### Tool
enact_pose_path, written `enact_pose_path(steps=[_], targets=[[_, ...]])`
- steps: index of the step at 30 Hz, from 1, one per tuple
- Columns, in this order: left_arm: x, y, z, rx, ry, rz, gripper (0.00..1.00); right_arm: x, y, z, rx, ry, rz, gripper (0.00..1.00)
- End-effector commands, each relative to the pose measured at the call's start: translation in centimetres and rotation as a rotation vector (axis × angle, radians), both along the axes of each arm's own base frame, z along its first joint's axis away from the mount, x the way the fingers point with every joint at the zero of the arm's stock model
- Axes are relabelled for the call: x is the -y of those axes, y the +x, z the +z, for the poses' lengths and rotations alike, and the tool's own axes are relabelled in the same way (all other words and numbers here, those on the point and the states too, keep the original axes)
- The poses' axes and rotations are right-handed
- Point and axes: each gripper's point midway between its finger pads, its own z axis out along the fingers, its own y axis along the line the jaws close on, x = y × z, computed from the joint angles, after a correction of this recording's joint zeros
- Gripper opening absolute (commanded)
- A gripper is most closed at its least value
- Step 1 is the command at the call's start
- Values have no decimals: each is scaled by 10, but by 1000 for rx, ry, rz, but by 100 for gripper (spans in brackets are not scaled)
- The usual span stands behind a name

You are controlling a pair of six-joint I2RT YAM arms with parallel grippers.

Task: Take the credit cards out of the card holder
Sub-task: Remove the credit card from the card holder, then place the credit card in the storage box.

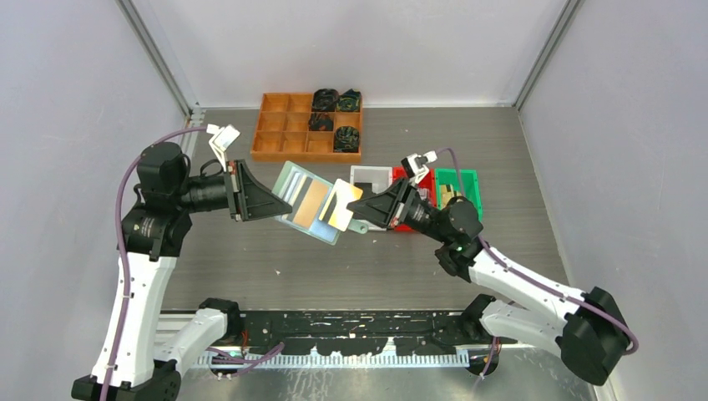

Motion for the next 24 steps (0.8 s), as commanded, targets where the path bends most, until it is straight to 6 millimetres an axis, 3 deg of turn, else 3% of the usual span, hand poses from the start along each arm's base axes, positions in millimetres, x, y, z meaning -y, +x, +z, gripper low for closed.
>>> enact_pose_path(steps=[1, 3, 9, 15, 24], targets=[[-2, -8, 19, 116, -8, -30, 0, 22, 1, 8, 30, -30, -34, 1], [-3, -7, 17, 120, 3, -30, 0, 32, 4, 11, 36, -77, -56, 1], [-11, 0, 8, 165, 66, -6, 0, 76, 27, -24, -99, -454, -176, 1], [-22, 15, -14, 243, 208, 58, 0, 151, 46, -71, -251, -886, -431, 1], [-30, 26, -26, 249, 288, 93, 0, 255, 84, -108, -370, -1393, -850, 1]])
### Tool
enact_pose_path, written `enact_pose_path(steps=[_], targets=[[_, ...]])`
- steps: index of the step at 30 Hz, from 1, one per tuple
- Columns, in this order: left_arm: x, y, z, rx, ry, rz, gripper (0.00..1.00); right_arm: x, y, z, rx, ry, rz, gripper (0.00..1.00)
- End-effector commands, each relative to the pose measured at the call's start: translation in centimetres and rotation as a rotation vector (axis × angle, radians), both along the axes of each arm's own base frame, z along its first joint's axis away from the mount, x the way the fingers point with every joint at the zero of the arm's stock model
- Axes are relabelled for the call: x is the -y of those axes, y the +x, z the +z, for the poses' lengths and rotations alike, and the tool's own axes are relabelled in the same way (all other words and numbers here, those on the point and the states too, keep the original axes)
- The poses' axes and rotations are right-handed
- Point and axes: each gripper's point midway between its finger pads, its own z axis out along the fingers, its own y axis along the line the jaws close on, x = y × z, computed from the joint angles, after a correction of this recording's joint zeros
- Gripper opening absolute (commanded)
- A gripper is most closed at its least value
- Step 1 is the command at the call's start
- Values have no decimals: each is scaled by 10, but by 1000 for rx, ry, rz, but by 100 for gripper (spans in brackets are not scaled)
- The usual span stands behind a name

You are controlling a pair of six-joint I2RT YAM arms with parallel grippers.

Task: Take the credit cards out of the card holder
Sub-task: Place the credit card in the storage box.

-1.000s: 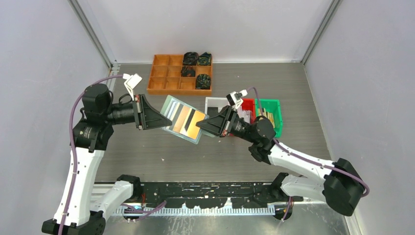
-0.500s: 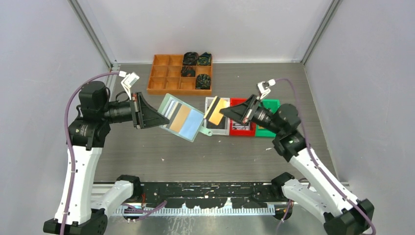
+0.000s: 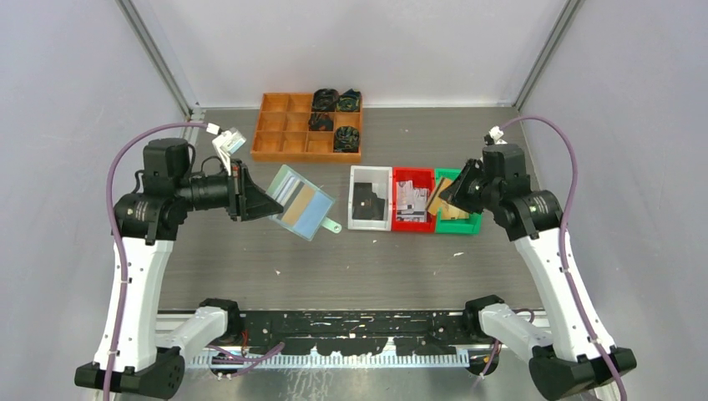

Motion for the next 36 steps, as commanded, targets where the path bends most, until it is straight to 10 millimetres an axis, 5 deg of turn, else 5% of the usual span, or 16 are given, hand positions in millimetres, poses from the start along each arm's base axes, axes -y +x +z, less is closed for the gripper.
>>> enact_pose_path(steps=[1, 8, 19, 24, 31, 36], targets=[[-6, 2, 11, 100, 40, 16, 0, 71, 8, -24, -64, -357, -216, 1], [-5, 3, 22, 107, 26, 20, 0, 99, 46, -24, -45, -521, -337, 1], [-3, -8, 23, 107, 6, 1, 0, 123, 109, -88, -189, -727, -361, 1], [-2, -11, 24, 99, -4, -6, 0, 111, 126, -116, -246, -708, -306, 1], [-1, -15, 25, 98, -12, -14, 0, 65, 134, -148, -253, -509, -143, 1], [-1, -15, 27, 95, -15, -15, 0, 61, 131, -160, -290, -487, -117, 1]])
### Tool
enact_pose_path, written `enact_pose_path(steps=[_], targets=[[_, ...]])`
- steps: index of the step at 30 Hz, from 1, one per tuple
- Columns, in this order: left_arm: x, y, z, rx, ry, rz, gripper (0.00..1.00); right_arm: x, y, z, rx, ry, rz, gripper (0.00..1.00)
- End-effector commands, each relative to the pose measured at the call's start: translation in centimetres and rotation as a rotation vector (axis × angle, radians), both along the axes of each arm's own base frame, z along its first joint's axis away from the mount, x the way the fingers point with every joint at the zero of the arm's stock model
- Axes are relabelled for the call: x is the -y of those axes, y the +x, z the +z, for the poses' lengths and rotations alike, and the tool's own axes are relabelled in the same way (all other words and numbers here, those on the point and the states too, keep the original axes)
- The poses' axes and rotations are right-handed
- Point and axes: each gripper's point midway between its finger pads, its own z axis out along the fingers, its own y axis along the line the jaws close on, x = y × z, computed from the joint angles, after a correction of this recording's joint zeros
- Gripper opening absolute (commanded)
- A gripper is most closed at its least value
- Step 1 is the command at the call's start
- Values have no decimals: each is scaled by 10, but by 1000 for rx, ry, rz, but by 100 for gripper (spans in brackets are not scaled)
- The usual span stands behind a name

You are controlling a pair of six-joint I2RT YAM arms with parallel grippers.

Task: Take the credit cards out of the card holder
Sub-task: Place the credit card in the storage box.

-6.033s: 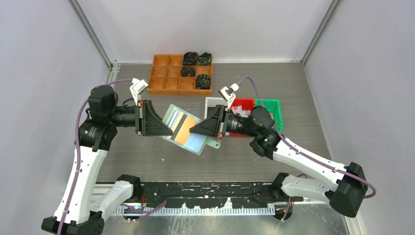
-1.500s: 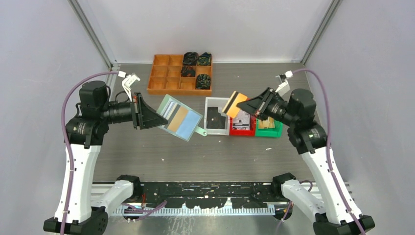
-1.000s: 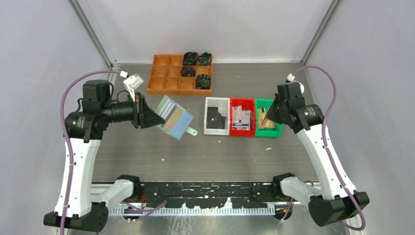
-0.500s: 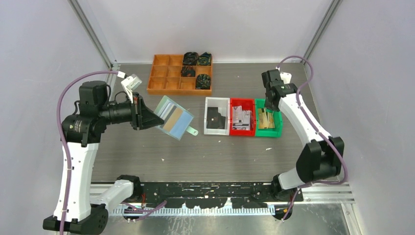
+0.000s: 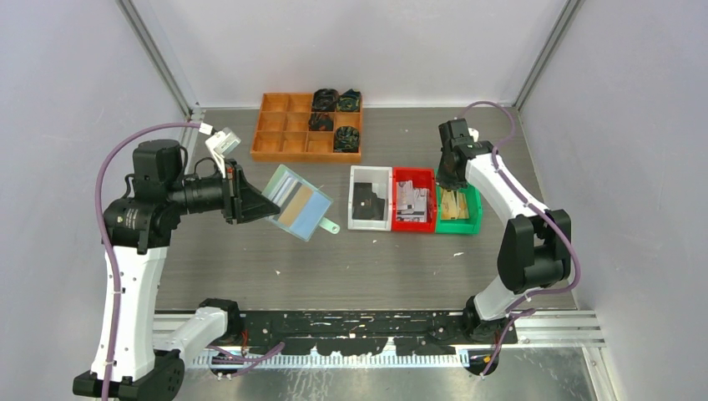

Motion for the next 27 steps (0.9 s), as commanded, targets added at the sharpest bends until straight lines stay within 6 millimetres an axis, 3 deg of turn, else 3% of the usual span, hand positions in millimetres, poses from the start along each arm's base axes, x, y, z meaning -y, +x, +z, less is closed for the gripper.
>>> enact_pose_path(steps=[1, 5, 15, 22, 27], targets=[[3, -8, 17, 59, -38, -34, 0, -11, 9, -1, 29, 69, 26, 1], [3, -8, 18, 60, -39, -35, 0, -6, 5, -13, 12, 108, -1, 1], [4, -8, 20, 62, -45, -35, 0, 3, 1, -19, 19, 169, -46, 1], [4, -7, 20, 59, -44, -33, 0, 18, -6, -19, 15, 96, -69, 23], [4, -7, 19, 54, -43, -35, 0, 36, -9, -1, 67, 16, -125, 37]])
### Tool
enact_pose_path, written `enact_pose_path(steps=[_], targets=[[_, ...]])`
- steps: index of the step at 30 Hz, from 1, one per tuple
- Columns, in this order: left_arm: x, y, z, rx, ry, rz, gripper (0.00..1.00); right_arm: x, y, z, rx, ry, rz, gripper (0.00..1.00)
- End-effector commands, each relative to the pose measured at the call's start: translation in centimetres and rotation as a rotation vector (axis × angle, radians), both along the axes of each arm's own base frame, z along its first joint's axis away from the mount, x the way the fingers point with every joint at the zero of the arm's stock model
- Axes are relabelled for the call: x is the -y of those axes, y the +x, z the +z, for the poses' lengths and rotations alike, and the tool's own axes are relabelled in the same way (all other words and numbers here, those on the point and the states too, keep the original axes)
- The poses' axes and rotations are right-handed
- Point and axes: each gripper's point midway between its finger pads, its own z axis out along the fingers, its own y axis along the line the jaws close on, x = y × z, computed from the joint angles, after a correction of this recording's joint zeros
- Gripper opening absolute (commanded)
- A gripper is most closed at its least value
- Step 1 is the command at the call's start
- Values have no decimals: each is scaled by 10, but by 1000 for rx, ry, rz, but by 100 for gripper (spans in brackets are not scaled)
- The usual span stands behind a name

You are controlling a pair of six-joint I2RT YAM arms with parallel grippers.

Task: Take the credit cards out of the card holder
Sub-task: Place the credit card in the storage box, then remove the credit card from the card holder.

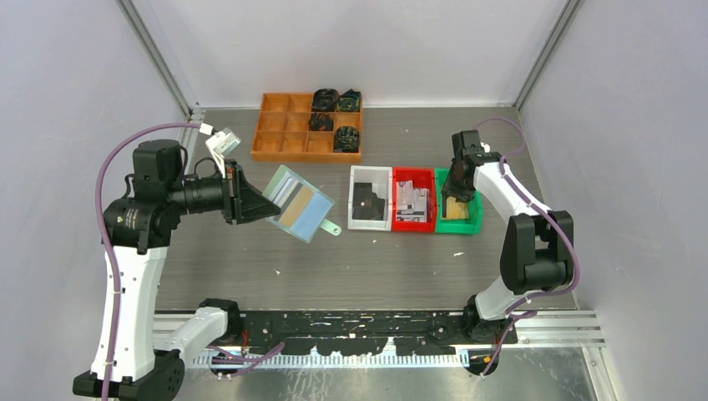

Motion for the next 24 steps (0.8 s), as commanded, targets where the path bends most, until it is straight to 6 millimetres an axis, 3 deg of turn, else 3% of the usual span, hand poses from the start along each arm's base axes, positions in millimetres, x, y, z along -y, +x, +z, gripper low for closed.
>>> enact_pose_path(steps=[1, 5, 7, 9, 12, 14, 16, 20, 24], targets=[[2, -5, 18, 65, -32, -25, 0, 21, 6, 39, 129, -88, -66, 39], [3, -4, 18, 60, -34, -26, 0, 28, 9, 76, 227, -104, -102, 43], [3, -4, 18, 55, -39, -29, 0, 18, 12, 105, 306, -45, -91, 44], [4, -4, 20, 55, -50, -32, 0, -11, 15, 141, 411, 107, -20, 48], [7, -4, 20, 47, -75, -45, 0, -88, 3, 210, 569, 493, 216, 62], [9, -6, 22, 40, -100, -62, 0, -138, -21, 259, 651, 751, 386, 71], [11, -9, 25, 36, -120, -82, 0, -178, -50, 296, 710, 902, 559, 75], [16, -15, 30, 14, -165, -121, 0, -245, -114, 332, 753, 1108, 829, 84], [20, -24, 38, -23, -221, -171, 0, -276, -148, 339, 732, 1251, 937, 87]])
